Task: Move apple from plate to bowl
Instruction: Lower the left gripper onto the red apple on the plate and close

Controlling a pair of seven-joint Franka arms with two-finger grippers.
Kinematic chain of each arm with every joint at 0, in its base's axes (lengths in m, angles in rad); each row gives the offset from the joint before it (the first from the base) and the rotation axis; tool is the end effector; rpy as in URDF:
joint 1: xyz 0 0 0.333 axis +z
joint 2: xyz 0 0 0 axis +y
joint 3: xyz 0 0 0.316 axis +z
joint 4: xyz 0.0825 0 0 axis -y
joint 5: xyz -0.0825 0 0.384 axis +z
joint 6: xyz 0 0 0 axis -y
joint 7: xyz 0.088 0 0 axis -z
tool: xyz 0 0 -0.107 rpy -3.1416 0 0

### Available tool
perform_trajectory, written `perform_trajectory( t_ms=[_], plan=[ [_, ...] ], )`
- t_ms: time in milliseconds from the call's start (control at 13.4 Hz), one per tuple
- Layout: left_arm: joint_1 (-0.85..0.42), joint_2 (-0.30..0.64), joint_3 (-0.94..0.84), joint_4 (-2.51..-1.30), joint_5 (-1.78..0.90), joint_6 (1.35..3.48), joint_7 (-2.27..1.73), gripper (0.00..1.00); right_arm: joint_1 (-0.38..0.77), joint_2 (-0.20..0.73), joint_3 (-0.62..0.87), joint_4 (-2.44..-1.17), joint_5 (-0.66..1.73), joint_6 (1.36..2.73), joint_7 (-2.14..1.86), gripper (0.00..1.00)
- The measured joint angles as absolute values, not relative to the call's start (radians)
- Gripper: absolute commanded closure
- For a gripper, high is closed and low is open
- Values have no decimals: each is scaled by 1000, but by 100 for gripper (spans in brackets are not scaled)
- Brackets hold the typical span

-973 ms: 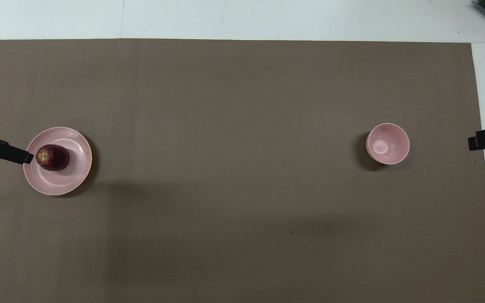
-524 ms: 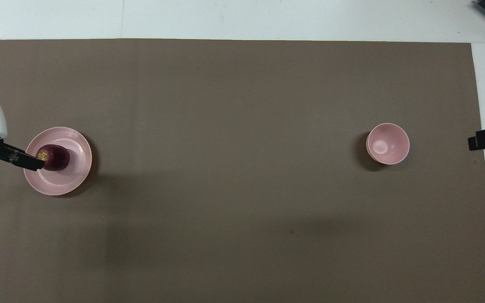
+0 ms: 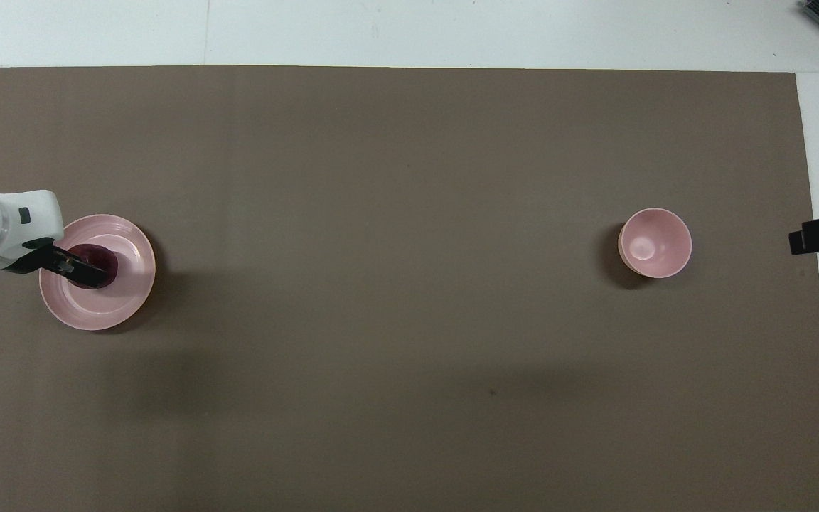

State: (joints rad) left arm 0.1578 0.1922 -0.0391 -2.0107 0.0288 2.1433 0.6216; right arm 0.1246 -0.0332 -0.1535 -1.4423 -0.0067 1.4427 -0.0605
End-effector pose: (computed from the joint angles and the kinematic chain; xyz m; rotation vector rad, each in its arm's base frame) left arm 0.5771 0.0706 0.3551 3.0290 -0.8037 -0.0960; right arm 0.5291 -0.0179 0.6906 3.1378 0.0481 0.0519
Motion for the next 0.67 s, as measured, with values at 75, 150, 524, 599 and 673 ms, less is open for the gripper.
perform_trajectory(
  t_ms=[75, 150, 524, 599, 673],
  plan=[
    [158, 204, -39, -2013, 29, 2156, 623, 0, 125, -33, -154, -1442, -7, 1443, -61, 0],
    [158, 211, -39, -2014, 29, 2164, 624, 0, 125, -33, -153, -1442, -7, 1443, -61, 0],
    [167, 226, -39, -2026, 29, 2182, 627, 0, 124, -33, -154, -1443, -7, 1440, -61, 0],
    [171, 226, -39, -2031, 30, 2192, 628, 0, 125, -33, -153, -1443, -7, 1438, -61, 0],
    [174, 227, -39, -2038, 30, 2206, 630, 0, 125, -33, -152, -1443, -7, 1437, -61, 0]
  ],
)
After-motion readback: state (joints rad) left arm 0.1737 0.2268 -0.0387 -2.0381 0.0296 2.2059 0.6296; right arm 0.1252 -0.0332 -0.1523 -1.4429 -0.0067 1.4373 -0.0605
